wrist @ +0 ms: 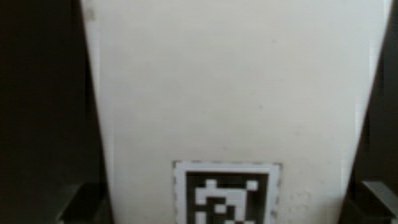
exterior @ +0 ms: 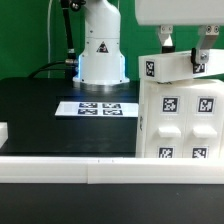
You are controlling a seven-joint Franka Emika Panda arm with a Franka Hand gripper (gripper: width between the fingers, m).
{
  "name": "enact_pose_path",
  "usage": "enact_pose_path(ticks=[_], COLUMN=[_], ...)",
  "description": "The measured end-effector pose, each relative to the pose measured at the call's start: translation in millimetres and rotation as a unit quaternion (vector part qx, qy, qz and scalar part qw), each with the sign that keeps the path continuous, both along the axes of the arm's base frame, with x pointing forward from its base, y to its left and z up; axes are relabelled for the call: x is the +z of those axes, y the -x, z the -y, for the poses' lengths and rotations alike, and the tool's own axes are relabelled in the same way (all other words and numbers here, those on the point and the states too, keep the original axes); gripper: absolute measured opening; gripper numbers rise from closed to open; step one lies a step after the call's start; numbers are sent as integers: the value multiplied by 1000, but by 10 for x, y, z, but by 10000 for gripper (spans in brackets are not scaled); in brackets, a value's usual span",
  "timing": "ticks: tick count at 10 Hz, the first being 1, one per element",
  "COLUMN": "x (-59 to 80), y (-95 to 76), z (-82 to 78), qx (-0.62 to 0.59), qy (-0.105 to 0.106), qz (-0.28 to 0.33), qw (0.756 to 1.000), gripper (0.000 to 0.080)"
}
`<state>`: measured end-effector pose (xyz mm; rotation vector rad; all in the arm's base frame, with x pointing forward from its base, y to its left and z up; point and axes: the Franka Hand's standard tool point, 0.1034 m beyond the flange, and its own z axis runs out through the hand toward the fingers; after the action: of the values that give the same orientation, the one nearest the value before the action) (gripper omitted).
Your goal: Assemble cabinet
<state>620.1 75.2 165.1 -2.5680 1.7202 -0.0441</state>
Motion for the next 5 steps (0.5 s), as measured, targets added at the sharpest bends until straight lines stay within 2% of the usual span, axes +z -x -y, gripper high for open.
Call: enact_pose_path(ticks=[5], x=[-2], y=[2], z=[-22], qx=[-201], qy=[-16], qz=[-7], qw=[979], gripper=[560])
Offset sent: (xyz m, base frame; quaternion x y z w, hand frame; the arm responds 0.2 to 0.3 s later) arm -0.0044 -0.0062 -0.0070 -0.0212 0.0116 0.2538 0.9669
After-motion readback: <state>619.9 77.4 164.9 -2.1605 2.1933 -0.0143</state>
